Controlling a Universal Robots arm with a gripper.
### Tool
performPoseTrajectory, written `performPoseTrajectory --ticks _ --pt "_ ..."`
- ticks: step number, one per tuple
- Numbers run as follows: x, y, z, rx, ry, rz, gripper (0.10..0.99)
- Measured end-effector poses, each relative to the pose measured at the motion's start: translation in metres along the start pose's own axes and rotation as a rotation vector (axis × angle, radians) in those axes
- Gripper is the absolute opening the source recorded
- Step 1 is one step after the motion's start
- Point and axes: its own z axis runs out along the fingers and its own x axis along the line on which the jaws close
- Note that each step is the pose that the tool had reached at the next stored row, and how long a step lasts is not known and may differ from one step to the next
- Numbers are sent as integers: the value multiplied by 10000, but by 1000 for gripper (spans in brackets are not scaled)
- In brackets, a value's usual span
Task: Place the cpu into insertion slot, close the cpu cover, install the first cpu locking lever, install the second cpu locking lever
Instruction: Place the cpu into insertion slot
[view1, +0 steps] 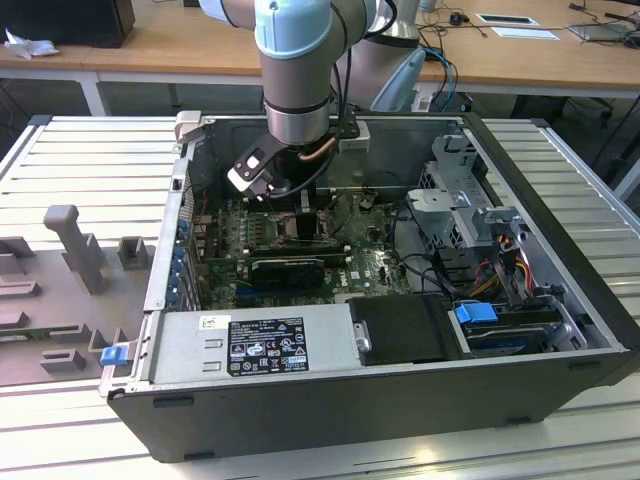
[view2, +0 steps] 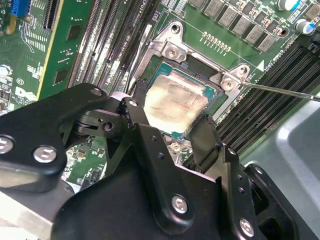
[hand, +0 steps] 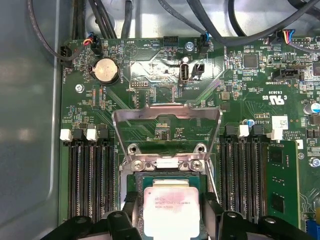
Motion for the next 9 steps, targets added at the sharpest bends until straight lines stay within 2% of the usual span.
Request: performPoseTrajectory --ticks 9 --pt "37 3 -4 2 33 2 616"
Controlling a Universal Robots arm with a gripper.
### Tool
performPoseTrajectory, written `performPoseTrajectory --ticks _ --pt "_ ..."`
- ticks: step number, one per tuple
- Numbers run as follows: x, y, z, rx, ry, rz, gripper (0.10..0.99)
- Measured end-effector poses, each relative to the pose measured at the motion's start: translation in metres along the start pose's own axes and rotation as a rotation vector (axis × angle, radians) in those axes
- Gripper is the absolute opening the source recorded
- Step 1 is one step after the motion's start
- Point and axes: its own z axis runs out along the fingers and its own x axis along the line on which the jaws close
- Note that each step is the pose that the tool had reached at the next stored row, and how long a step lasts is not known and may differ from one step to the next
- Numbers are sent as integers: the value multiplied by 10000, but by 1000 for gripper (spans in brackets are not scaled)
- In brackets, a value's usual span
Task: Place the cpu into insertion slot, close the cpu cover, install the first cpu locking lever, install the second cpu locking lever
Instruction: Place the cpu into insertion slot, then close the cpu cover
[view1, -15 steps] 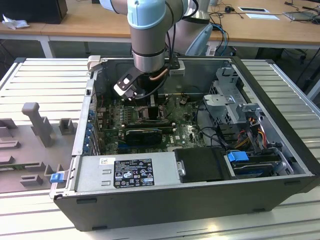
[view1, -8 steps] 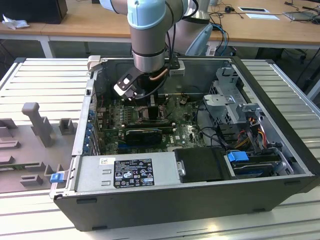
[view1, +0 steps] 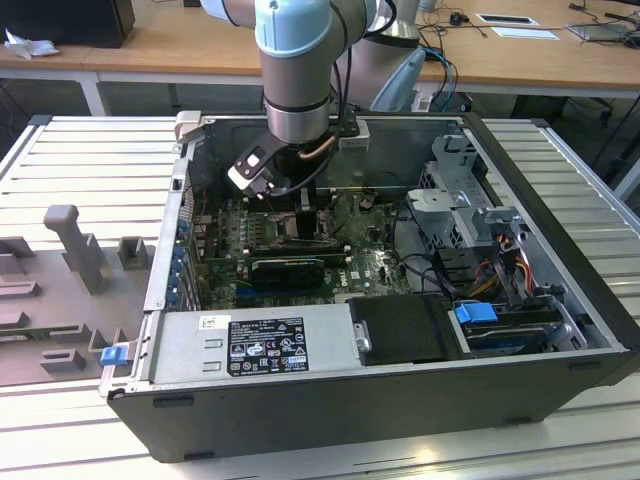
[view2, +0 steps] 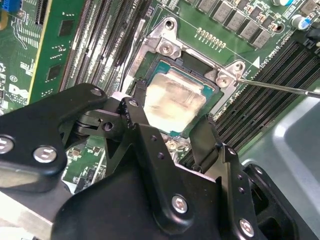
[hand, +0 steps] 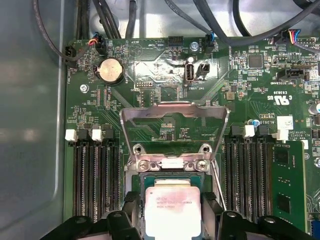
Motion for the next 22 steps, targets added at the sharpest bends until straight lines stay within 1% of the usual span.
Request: performPoseTrajectory --ticks 1,4,5,6,11,12,22 --pt "1 2 -26 -1 1 0 616" --pt "4 13 -142 0 1 0 604" --pt "3 13 -152 0 2 0 537" --pt "3 15 -165 -1 2 0 537" --pt "-19 18 -185 4 2 0 231" --pt "-21 17 -191 6 0 2 110" --pt "-20 23 -242 5 12 2 106"
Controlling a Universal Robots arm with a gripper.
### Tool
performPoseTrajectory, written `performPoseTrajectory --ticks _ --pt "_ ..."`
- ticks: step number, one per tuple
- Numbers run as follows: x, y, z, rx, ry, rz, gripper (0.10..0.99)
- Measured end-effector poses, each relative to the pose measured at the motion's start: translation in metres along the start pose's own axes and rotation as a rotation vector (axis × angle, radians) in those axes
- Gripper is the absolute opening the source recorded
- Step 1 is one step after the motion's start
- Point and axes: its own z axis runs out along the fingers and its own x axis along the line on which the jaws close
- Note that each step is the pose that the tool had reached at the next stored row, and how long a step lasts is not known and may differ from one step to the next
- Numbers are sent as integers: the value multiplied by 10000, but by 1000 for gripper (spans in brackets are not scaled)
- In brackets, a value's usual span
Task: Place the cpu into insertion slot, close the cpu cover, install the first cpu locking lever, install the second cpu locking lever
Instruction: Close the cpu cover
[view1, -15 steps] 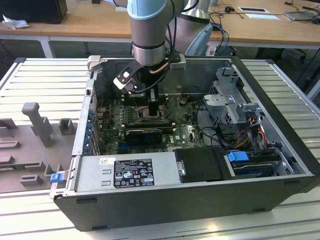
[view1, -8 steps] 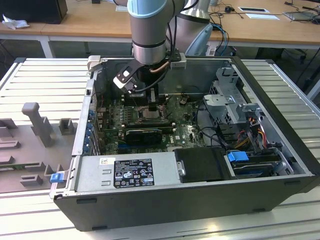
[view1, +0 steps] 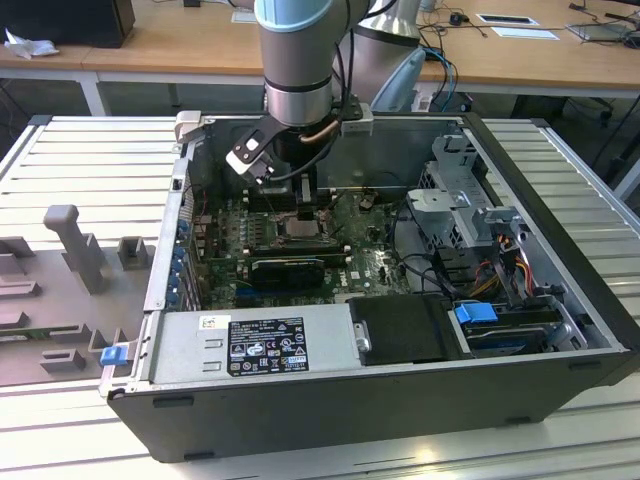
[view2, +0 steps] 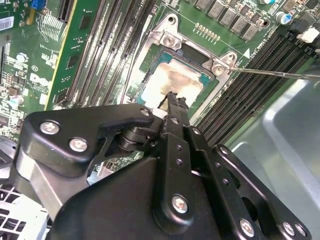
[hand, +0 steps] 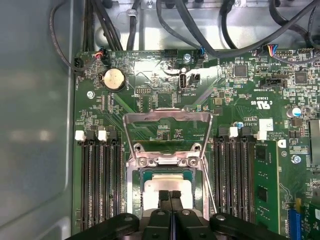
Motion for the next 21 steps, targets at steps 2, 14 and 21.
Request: performPoseTrajectory --ticks 2,14,21 --pt "0 38 -9 68 4 2 106" --pt "3 102 -82 132 4 3 106" --pt "6 109 -161 132 4 4 106"
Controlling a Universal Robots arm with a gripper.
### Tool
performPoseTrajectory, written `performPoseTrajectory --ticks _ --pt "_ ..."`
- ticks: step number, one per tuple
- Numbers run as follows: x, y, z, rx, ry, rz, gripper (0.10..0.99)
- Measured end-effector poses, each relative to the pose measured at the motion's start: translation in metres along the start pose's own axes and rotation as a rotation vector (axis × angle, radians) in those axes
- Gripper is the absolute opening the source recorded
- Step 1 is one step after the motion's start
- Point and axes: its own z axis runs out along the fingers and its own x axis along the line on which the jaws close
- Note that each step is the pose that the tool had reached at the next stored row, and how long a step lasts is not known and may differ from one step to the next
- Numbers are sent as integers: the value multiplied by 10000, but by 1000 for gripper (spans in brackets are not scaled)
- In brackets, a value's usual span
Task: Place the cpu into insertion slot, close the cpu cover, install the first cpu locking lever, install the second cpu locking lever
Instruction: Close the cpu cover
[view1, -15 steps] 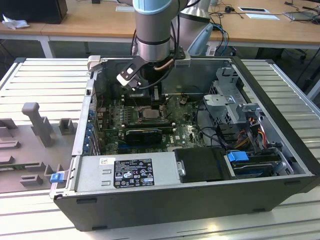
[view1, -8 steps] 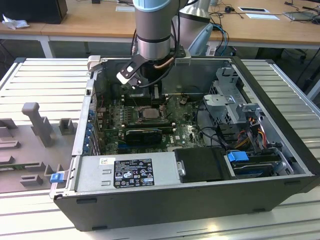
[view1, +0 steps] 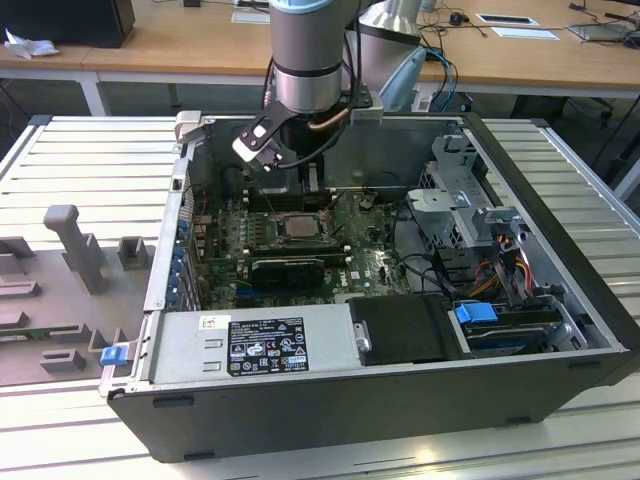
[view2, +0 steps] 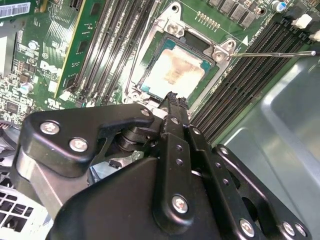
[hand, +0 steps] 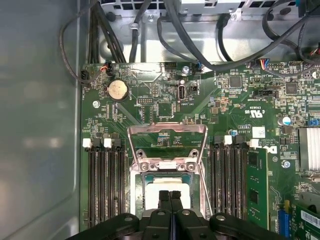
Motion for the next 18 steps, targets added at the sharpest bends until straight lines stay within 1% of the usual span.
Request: performPoseTrajectory --ticks 18 --pt "3 7 -91 4 0 -1 106"
